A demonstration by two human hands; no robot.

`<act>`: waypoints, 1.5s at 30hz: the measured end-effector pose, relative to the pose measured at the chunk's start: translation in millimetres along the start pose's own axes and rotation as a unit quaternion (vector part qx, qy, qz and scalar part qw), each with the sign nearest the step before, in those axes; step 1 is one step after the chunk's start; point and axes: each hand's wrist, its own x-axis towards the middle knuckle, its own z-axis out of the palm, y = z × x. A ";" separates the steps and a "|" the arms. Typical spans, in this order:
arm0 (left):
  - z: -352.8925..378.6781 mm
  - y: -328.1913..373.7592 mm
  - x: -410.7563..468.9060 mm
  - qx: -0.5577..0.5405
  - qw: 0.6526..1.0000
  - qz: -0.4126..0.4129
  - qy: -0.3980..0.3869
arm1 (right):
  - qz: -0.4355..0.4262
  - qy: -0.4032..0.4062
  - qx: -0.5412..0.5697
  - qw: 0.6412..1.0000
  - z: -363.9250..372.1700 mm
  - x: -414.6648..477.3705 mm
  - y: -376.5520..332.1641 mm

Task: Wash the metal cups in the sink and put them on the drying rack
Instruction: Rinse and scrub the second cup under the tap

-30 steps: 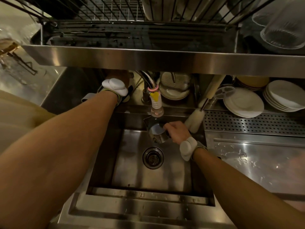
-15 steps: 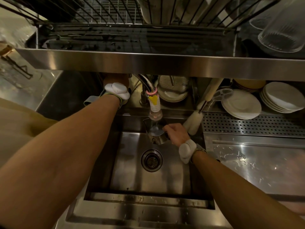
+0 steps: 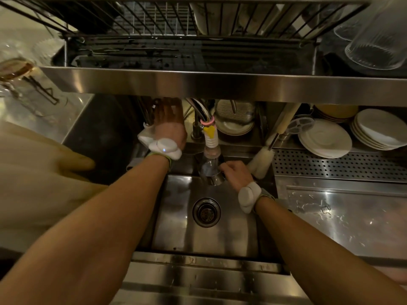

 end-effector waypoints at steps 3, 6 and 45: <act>-13.5 8.9 -25.1 -0.013 0.998 0.054 0.018 | -0.008 -0.007 -0.007 1.000 0.0 -5.4 3.9; -5.5 5.3 -47.9 -0.048 0.994 0.021 -0.092 | 0.022 0.021 0.009 0.999 -8.5 -8.8 10.2; 17.2 -15.9 -89.2 -0.236 0.942 -0.102 -0.217 | 0.037 -0.008 -0.009 0.999 8.2 -0.7 2.5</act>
